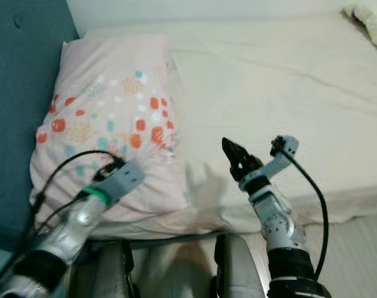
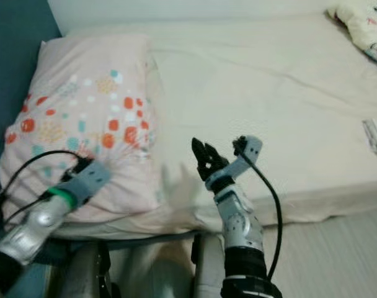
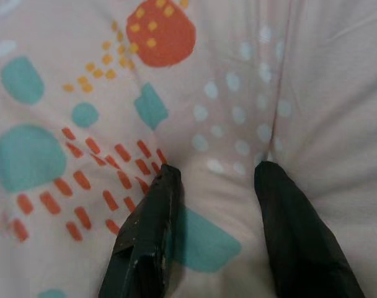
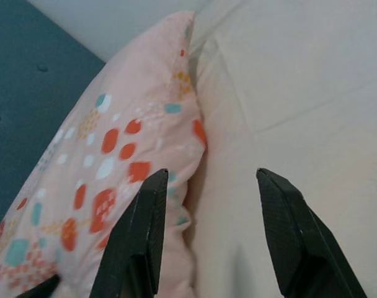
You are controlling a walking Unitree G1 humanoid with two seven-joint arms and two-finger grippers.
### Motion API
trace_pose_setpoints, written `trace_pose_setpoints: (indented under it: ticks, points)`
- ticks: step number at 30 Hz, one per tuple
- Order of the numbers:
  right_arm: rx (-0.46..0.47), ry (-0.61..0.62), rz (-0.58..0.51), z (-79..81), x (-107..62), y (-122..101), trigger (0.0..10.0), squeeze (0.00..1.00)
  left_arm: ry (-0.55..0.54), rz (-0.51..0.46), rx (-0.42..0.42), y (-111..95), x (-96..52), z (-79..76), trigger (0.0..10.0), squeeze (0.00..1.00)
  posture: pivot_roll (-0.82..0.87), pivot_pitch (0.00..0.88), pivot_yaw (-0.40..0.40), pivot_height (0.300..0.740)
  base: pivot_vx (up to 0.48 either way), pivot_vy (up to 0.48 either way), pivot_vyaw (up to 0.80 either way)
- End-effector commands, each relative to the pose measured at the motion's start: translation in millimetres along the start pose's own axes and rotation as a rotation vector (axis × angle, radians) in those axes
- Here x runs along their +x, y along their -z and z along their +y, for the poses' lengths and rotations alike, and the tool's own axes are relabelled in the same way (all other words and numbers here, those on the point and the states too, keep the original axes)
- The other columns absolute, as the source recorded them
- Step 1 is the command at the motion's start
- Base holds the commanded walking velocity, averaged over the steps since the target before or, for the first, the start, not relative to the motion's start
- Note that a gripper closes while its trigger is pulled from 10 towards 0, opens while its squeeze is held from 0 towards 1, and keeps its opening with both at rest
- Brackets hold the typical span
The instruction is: Clean up the room
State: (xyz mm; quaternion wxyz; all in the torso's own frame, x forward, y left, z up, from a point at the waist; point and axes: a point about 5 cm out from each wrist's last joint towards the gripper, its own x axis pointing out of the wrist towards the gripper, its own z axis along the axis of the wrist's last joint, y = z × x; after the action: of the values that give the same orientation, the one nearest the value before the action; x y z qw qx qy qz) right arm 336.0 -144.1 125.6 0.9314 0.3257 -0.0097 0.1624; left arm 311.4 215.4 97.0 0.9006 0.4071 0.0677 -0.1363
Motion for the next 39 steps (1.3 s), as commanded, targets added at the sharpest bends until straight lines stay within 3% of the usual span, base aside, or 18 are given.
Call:
trace_pose_setpoints:
  ticks: [1,6,7,8,9,13,17,20,21,22,23,25,29,34,36,37,38,39]
  points:
    - [0.003,0.014,0.018,-2.2,-3.6,5.8,10.0,0.0,0.072,0.095,-0.043,27.1,-17.7,3.4,10.0,0.0,0.06,0.152,0.069,0.586,0.0,0.0,0.0]
    - [0.007,0.01,0.022,-1.1,-1.3,6.9,10.0,0.0,0.19,0.004,-0.275,9.7,-25.2,5.0,10.0,0.0,0.07,0.15,0.065,0.586,0.0,0.0,0.0]
    - [0.003,-0.004,0.028,3.2,2.0,8.5,10.0,0.0,0.306,-0.128,-0.674,-30.3,-23.3,-3.9,10.0,0.0,0.06,0.142,0.061,0.586,0.0,0.0,0.0]
    - [0.003,-0.004,0.028,3.2,2.0,8.5,10.0,0.0,0.306,-0.128,-0.674,-30.3,-23.3,-3.9,10.0,0.0,0.06,0.142,0.061,0.586,0.0,0.0,0.0]
    - [-0.004,-0.013,0.031,5.8,3.1,8.6,10.0,0.0,0.42,-0.243,-0.9,-63.0,-25.4,-11.5,10.0,0.0,0.06,0.142,0.061,0.586,0.0,0.0,0.0]
    - [-0.007,-0.015,0.032,6.2,3.1,8.4,10.0,0.0,0.443,-0.266,-0.943,-69.9,-26.1,-13.0,10.0,0.0,0.06,0.142,0.061,0.586,0.0,0.0,0.0]
    - [-0.02,-0.01,0.03,3.2,0.8,5.1,10.0,0.0,0.449,-0.474,-1.216,-111.9,-26.2,5.6,10.0,0.0,0.04,0.126,0.055,0.586,0.0,0.0,0.0]
    - [-0.024,-0.007,0.03,1.6,-0.3,4.1,10.0,0.0,0.335,-0.528,-1.237,-117.9,-19.9,25.5,10.0,0.0,0.04,0.123,0.055,0.586,0.0,0.0,0.0]
    - [-0.027,-0.004,0.029,0.5,-0.8,3.6,10.0,0.0,0.141,-0.533,-1.183,-115.7,-10.4,47.2,10.0,0.0,0.04,0.119,0.054,0.586,0.0,0.0,0.0]
    - [-0.028,-0.003,0.03,0.7,-0.5,4.2,10.0,0.0,-0.101,-0.503,-1.001,-109.7,-1.6,66.9,10.0,0.0,0.04,0.118,0.054,0.586,0.0,0.0,0.0]
    - [-0.028,-0.003,0.03,0.7,-0.5,4.2,10.0,0.0,-0.101,-0.503,-1.001,-109.7,-1.6,66.9,10.0,0.0,0.04,0.118,0.054,0.586,0.0,0.0,0.0]
    - [-0.043,-0.011,0.035,4.3,2.6,7.2,10.0,0.0,-0.376,-0.433,-0.618,-102.0,9.2,80.8,10.0,0.0,0.04,0.111,0.053,0.586,0.0,0.0,0.0]
    - [-0.082,-0.011,0.037,7.4,4.5,8.8,10.0,0.0,-0.345,-0.238,-0.526,-78.1,25.8,55.3,10.0,0.0,0.03,0.11,0.057,0.586,0.0,0.0,0.0]
    - [-0.171,0.022,0.025,4.2,0.4,4.1,10.0,0.0,-0.059,0.001,-0.677,-46.0,18.7,-5.0,10.0,0.0,0.02,0.118,0.059,0.586,0.0,0.0,0.0]
    - [-0.171,0.022,0.025,4.2,0.4,4.1,10.0,0.0,-0.059,0.001,-0.677,-46.0,18.7,-5.0,10.0,0.0,0.02,0.118,0.059,0.586,0.0,0.0,0.0]
    - [-0.192,0.032,0.021,2.2,-1.8,1.5,10.0,0.0,0.054,0.045,-0.759,-40.3,10.4,-26.2,10.0,0.0,0.02,0.122,0.058,0.586,0.0,0.0,0.0]
    - [-0.192,0.032,0.021,2.2,-1.8,1.5,10.0,0.0,0.054,0.045,-0.759,-40.3,10.4,-26.2,10.0,0.0,0.02,0.122,0.058,0.586,0.0,0.0,0.0]
    - [-0.207,0.04,0.018,-0.1,-3.0,-1.0,10.0,0.0,0.18,0.056,-0.885,-44.6,0.4,-46.1,10.0,0.0,0.03,0.127,0.054,0.586,0.0,0.0,0.0]
